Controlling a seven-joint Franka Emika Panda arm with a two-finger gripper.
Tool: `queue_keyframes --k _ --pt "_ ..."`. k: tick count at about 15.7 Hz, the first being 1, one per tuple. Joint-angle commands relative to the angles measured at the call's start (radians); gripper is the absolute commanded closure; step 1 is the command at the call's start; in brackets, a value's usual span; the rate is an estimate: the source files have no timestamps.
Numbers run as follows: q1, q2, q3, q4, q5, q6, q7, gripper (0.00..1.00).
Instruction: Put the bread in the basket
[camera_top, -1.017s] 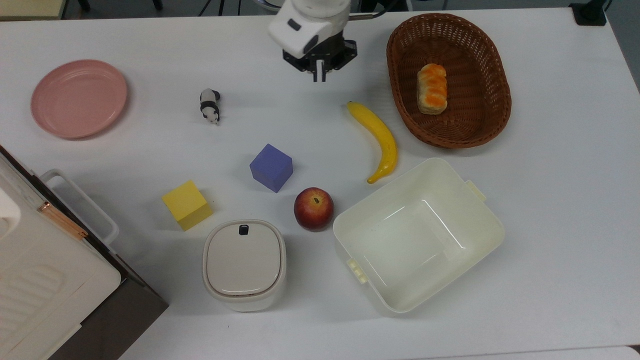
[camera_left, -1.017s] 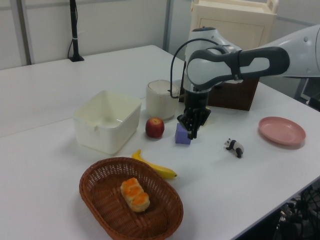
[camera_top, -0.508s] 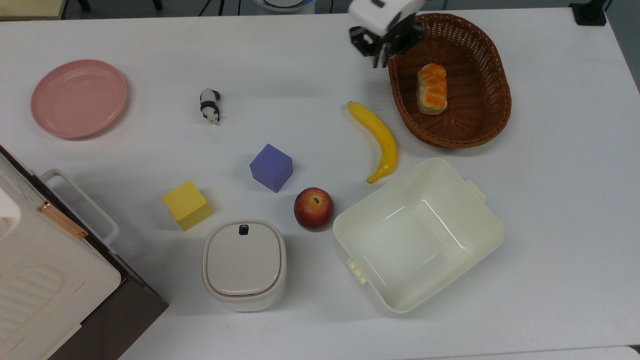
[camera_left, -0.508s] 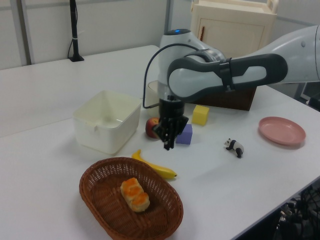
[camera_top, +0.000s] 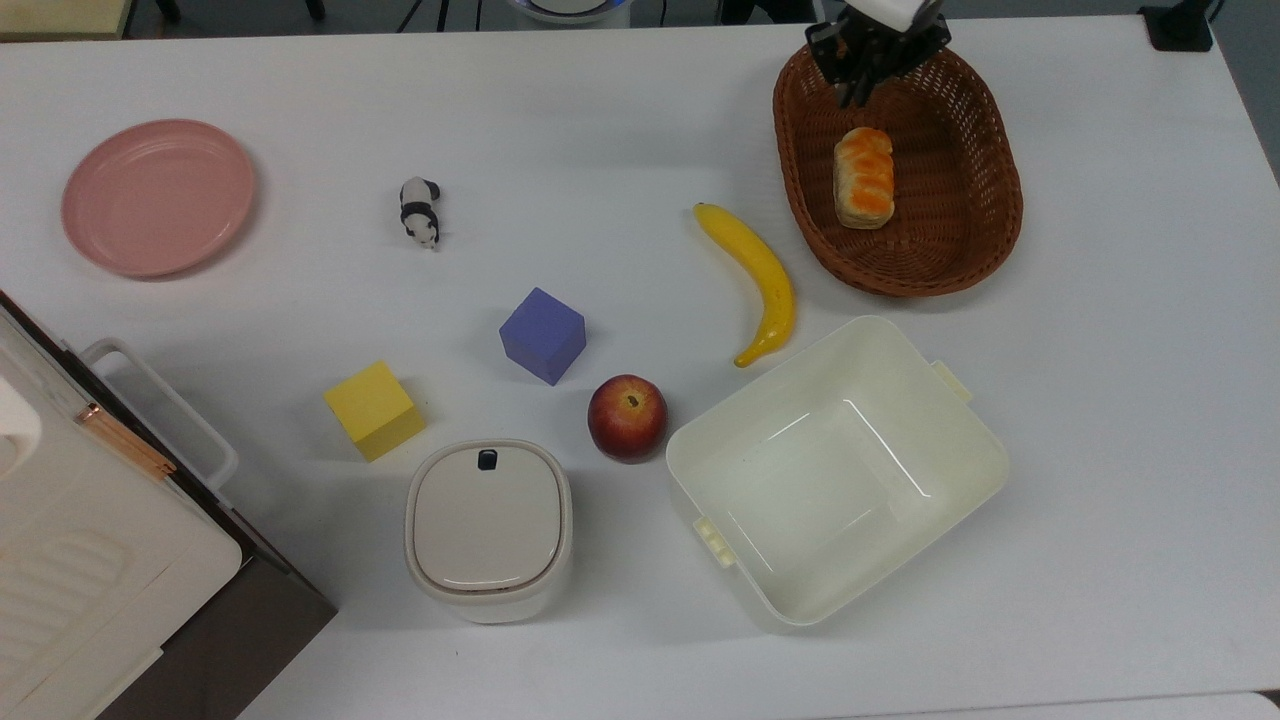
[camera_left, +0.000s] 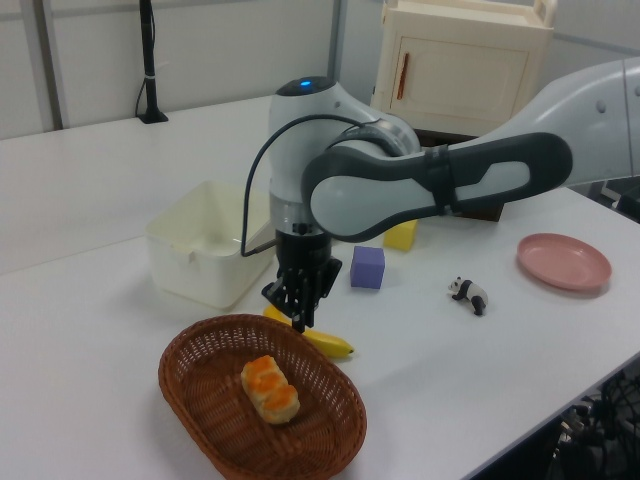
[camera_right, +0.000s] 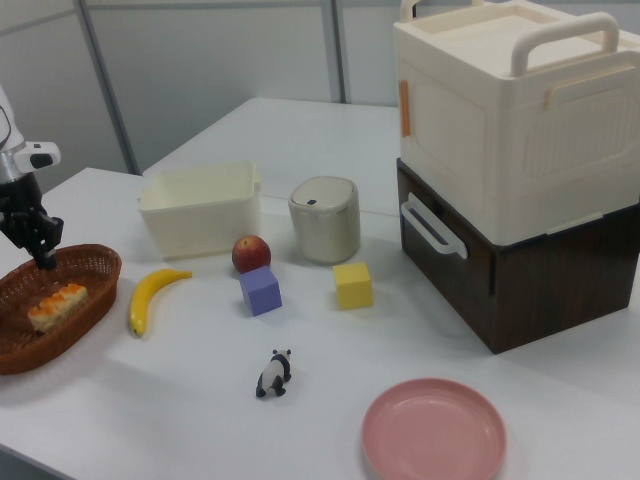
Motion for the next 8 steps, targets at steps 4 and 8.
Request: queue_keyframes --k 4,8 --pt "0.052 0.099 -0.004 0.045 -0.097 0.012 0.045 0.0" --pt "0.053 0.112 -0.004 0.044 -0.104 0.012 0.047 0.0"
